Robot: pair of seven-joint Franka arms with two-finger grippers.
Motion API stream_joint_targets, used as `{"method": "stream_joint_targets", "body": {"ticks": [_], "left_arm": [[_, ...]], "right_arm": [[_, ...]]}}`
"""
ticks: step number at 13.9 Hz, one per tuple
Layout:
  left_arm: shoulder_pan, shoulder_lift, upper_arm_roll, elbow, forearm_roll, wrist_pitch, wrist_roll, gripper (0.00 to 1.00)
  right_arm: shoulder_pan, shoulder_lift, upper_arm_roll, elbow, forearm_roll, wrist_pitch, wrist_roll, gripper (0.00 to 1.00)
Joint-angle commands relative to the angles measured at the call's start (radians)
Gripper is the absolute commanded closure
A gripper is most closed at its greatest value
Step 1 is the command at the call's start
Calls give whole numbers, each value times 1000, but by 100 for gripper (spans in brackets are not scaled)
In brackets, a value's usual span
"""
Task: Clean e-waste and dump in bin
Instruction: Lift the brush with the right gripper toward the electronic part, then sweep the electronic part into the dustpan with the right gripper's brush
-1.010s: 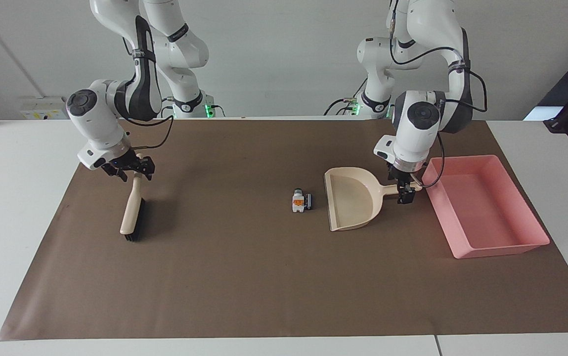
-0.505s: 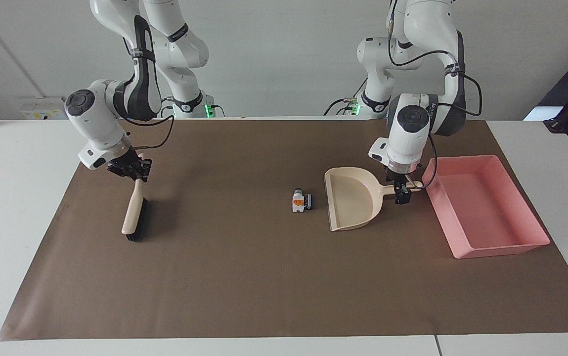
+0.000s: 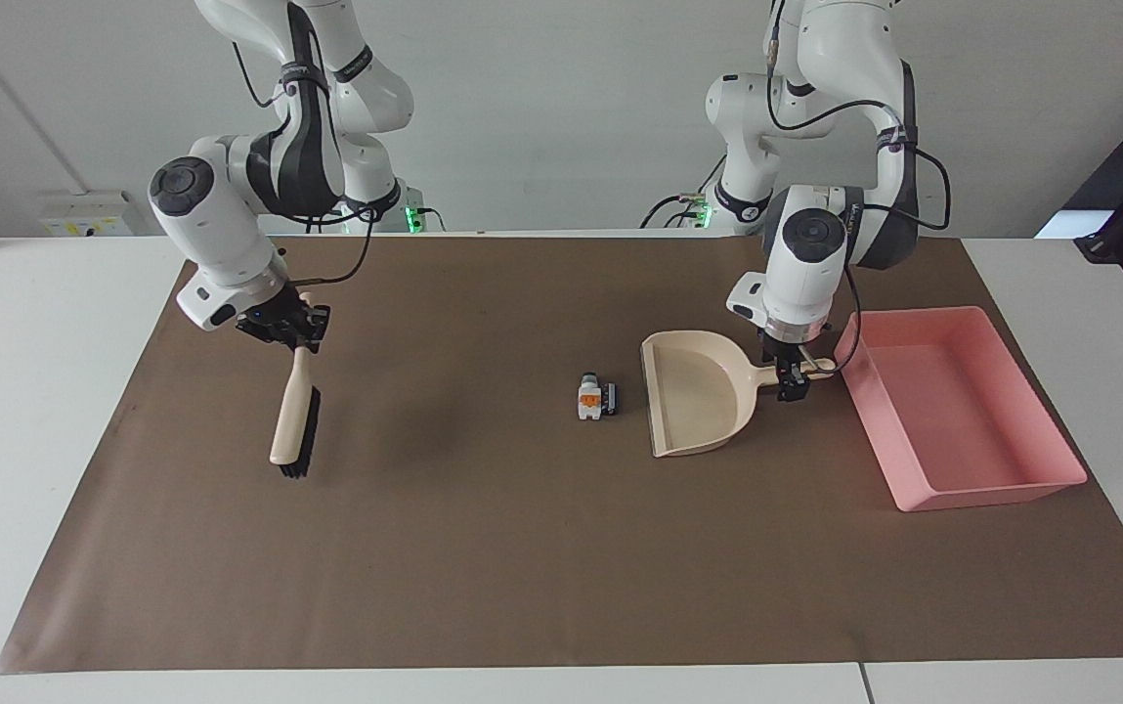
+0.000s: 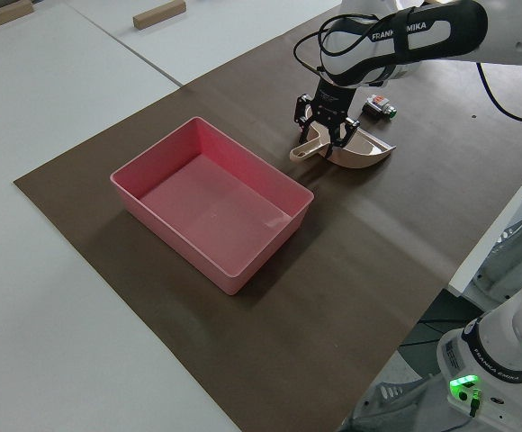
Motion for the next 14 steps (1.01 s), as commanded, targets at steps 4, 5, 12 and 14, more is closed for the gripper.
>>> {"method": "stream_joint_targets", "body": {"ticks": [4,5,12,14], "left_arm": [[-25,-10,11,-7,24,15,-11,93],[-24,-10,11,8,24,12,-10,100],[-85,13,11,114,175,-165,-23,100],[-113,27,11,116,202,-166,-28,100]], "right_arm": [[311,11,1,25,-58,-3,310,100],[382,49,1,55,-91,-4,376,100],[628,318,12,302,-91,-23,698,100],[649,341,12,303,-96,-11,712,100]]}}
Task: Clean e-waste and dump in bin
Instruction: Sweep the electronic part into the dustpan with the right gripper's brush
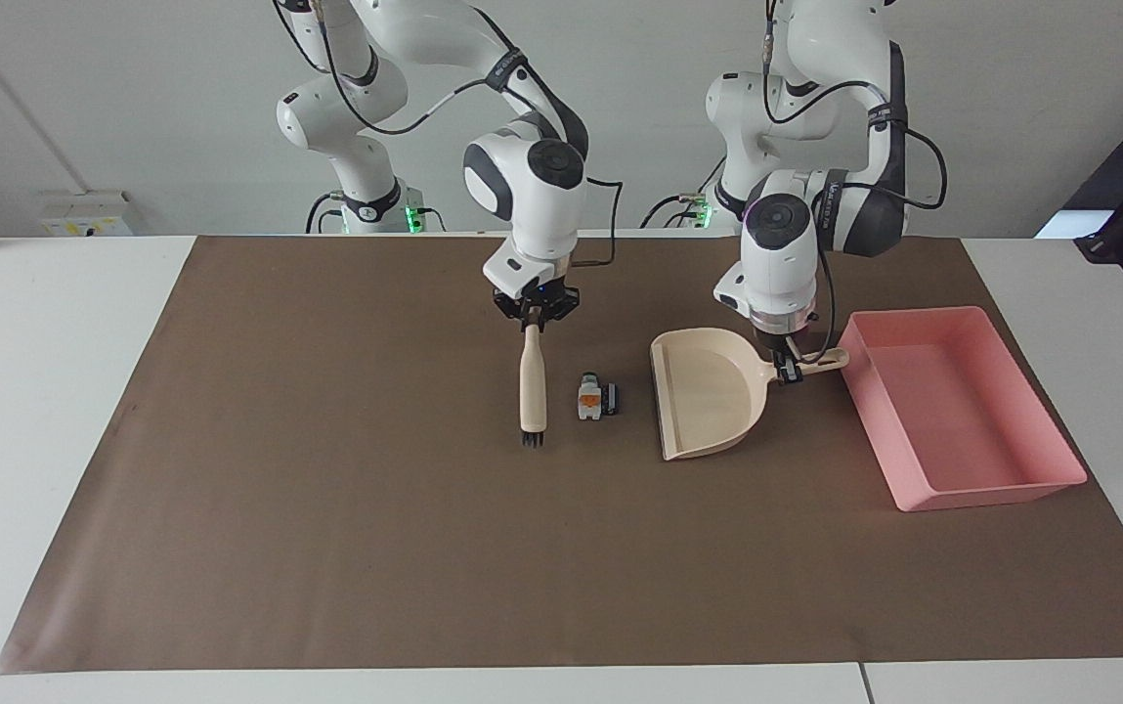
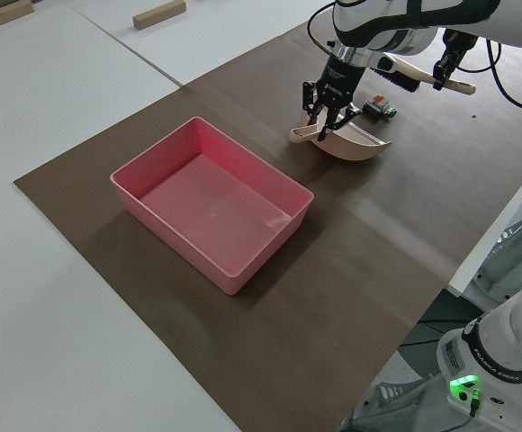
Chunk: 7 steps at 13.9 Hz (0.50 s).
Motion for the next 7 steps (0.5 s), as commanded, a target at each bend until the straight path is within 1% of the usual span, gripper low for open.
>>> {"method": "stream_joint_targets", "body": {"ticks": [1,3,5,6,7], "left_arm": [[-36,44,11,36,36,-23,-21,100],[-50,85,11,71,36,-26,-24,100],[-56,93,9,71,36,-26,-24,100],[-56,93,9,71,36,-26,-21,100],[-56,93,9,70,36,-26,-23,100]], "right_arm": [[19,56,-3,46,-14,2,34,100],[53,79,-1,46,-10,33,43,100],[62,86,-1,46,-5,52,37,100],[62,88,8,48,3,53,27,100],[61,88,33,48,36,73,14,100]]}}
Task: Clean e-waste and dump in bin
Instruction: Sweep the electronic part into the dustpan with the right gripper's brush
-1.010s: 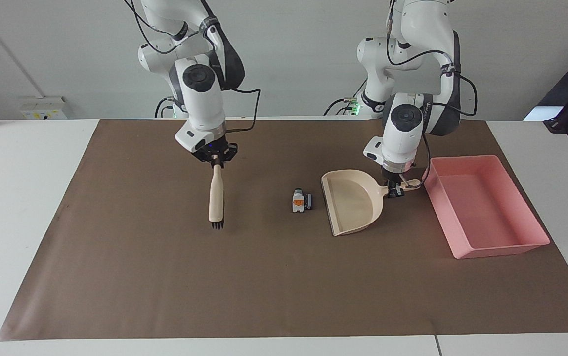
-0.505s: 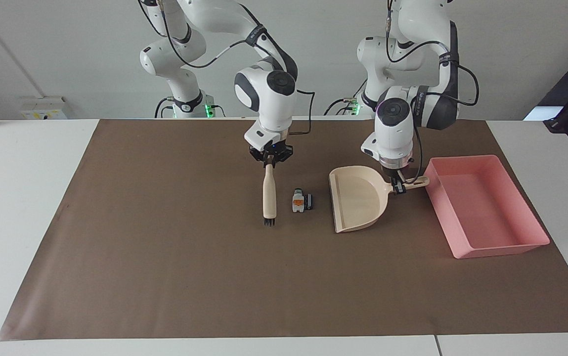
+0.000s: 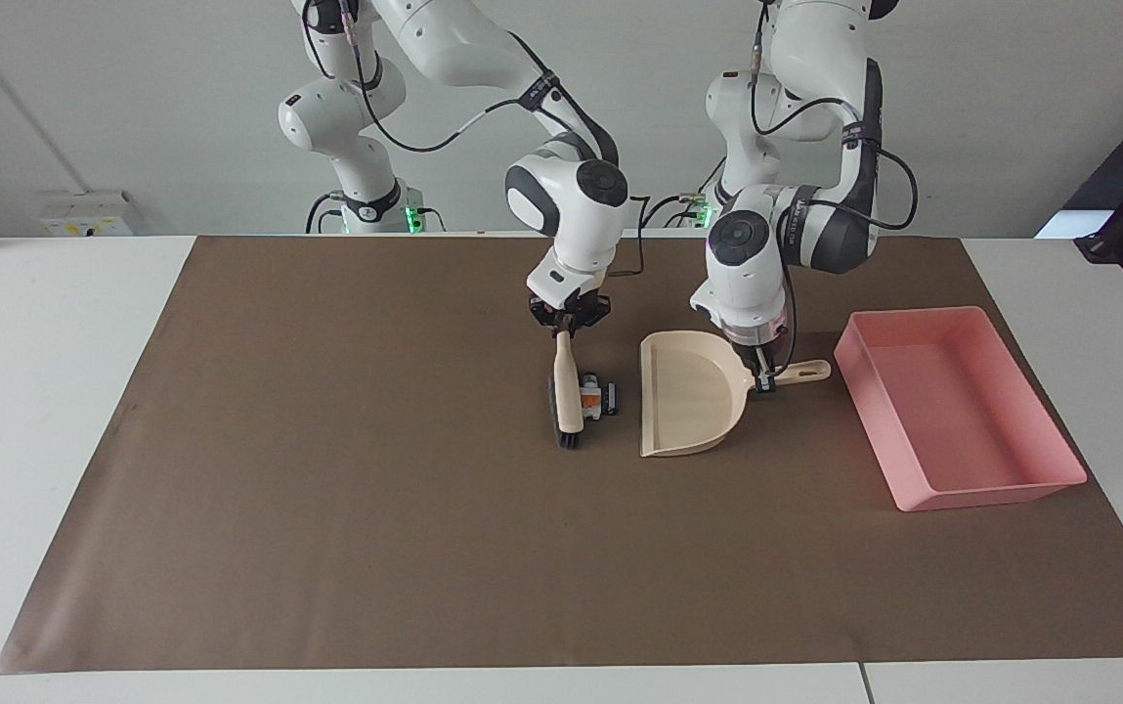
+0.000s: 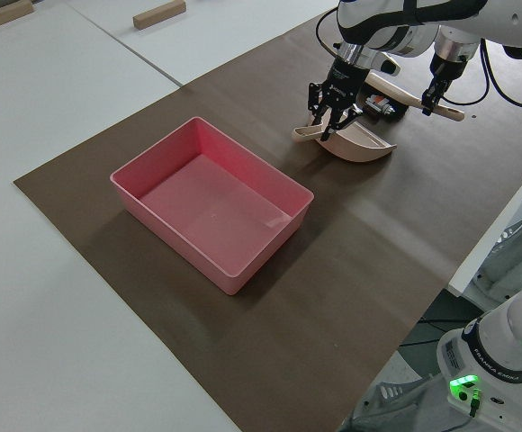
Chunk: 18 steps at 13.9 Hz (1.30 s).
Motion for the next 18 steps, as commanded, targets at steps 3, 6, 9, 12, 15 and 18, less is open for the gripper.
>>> {"method": "stream_joint_targets", "body": {"ticks": [3,6,9,12,15,18], "left_arm": [[-19,16,8,19,17,-29,-17,100],[-18,12,7,5,17,-20,11,100],[-4,8,5,1,10,-10,55,100],[50,7,5,-12,-54,26,96,100],[65,7,7,-18,-134,60,164,100],[87,-7,5,-53,-142,111,164,100]], "right_arm": [[0,30,69,13,124,138,-68,100],[2,49,122,19,267,297,-79,100],[0,69,131,79,302,324,-80,100],[-5,71,131,79,304,321,-92,100],[0,62,128,79,296,296,-86,100],[-8,2,122,82,270,186,-80,100]]}}
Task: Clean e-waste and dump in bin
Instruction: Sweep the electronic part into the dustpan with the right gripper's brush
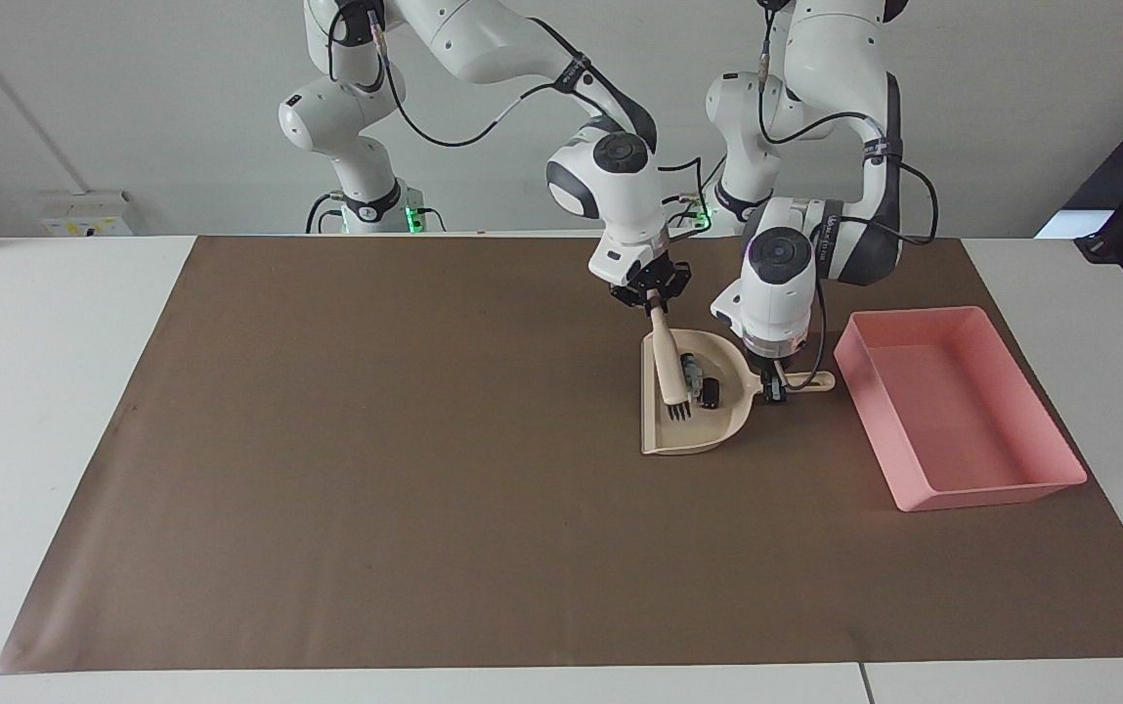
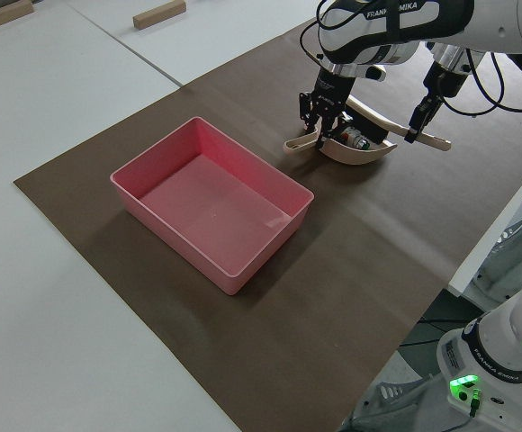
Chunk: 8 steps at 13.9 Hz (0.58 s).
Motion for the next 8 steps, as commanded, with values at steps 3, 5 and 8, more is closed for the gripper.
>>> {"method": "stream_joint_targets", "body": {"ticks": [3,5,8], "left_arm": [[17,-34,0,-73,-34,108,19,100],[24,-50,-1,-71,-36,99,18,100],[38,-107,3,-51,-74,13,69,100]], "right_arm": [[-67,-176,-3,0,-24,-237,-28,100],[-124,-257,-3,0,-24,-357,-40,100],[-249,-334,-3,5,-111,-514,-55,100]]}}
